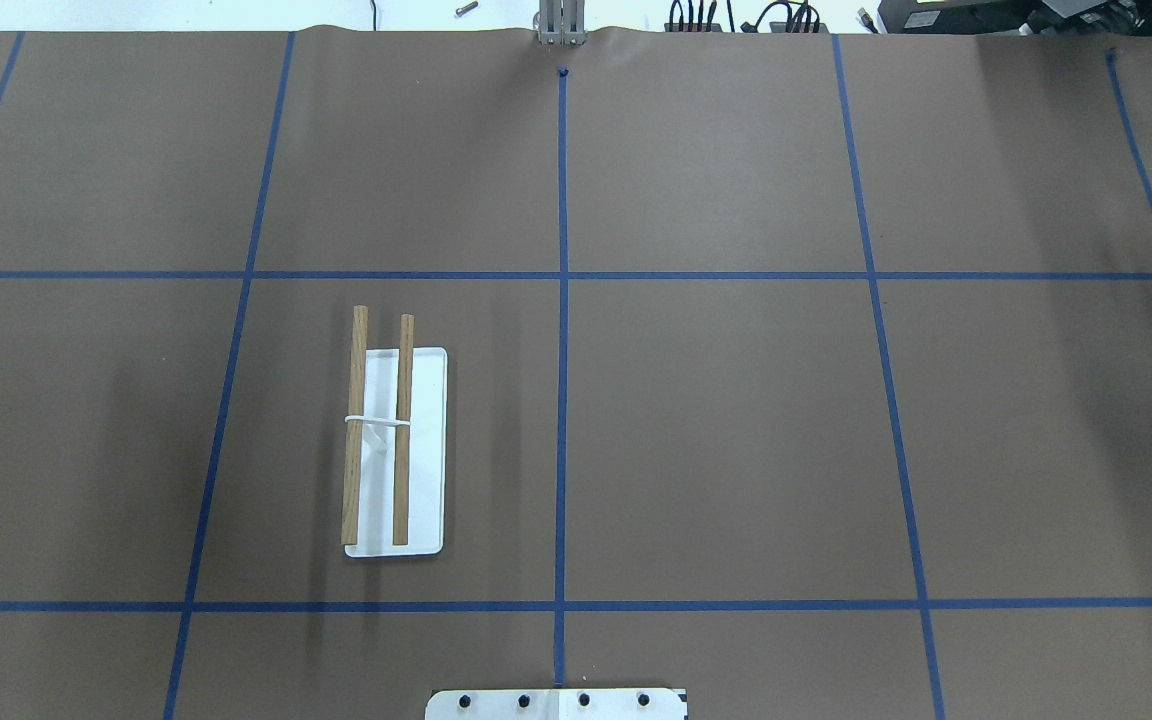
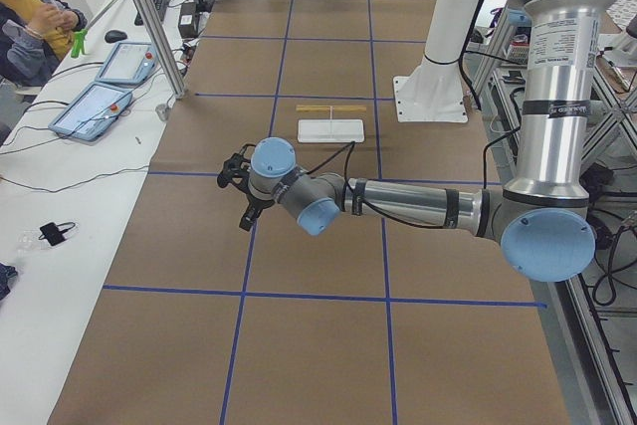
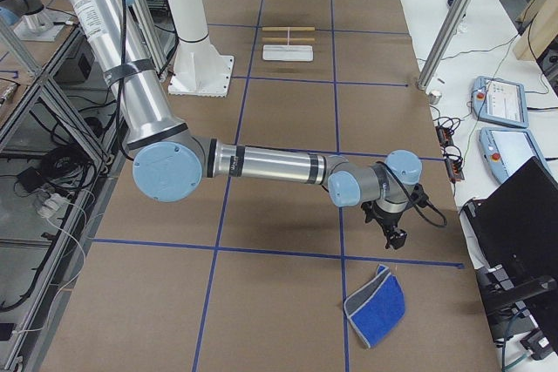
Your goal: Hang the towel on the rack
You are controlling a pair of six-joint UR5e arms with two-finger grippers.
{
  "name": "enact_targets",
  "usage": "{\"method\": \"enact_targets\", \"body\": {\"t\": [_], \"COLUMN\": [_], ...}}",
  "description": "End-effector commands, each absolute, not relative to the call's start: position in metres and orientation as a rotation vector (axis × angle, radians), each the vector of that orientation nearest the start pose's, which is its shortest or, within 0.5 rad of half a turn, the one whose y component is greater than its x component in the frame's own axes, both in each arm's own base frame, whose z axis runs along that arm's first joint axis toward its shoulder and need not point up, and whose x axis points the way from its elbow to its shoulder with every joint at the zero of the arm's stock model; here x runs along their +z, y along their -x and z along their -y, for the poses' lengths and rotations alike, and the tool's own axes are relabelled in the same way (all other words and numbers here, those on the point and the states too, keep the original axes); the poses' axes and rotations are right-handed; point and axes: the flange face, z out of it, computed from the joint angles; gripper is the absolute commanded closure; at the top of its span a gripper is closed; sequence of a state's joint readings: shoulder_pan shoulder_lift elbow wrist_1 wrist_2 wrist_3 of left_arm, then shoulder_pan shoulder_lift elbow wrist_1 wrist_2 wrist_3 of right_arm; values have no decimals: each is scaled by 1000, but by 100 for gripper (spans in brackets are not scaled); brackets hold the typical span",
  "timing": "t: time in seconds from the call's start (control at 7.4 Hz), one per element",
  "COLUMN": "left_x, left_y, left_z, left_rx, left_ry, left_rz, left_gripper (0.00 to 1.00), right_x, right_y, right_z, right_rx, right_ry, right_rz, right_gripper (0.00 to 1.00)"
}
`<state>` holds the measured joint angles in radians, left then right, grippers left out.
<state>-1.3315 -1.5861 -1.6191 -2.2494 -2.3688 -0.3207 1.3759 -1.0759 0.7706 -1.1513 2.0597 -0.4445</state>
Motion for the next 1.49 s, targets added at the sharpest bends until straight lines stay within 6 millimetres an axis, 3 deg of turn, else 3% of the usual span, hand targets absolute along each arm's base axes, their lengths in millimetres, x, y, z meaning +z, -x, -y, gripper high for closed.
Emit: {"method": "enact_targets", "body": {"t": [0.0, 0.27, 0.41, 0.54, 0.68, 1.08, 1.22, 1.35], "left_x": [540, 540, 539, 539, 539, 540, 538, 534], "left_y": [-64, -64, -64, -64, -64, -64, -64, -64], "left_z": [522, 522, 522, 522, 523, 522, 523, 522], "left_rx": [205, 207, 206, 206, 206, 207, 206, 203], "left_ry": [-463, -464, -465, -465, -465, -464, -467, -471], "left_rz": [-931, -931, -932, -932, -932, -931, -932, -935], "left_gripper": [2, 2, 2, 2, 2, 2, 2, 2], "right_x": [772, 763, 765, 766, 766, 754, 726, 687], "right_y": [65, 77, 74, 72, 70, 63, 55, 26], "right_z": [692, 700, 700, 699, 700, 710, 728, 739], "right_rx": [-712, -744, -756, -763, -772, -748, -730, -673], "right_ry": [-177, -192, -190, -190, -192, -210, -249, -281], "right_rz": [378, 351, 325, 320, 318, 321, 348, 459], "right_gripper": [0, 7, 22, 69, 100, 100, 100, 100]}}
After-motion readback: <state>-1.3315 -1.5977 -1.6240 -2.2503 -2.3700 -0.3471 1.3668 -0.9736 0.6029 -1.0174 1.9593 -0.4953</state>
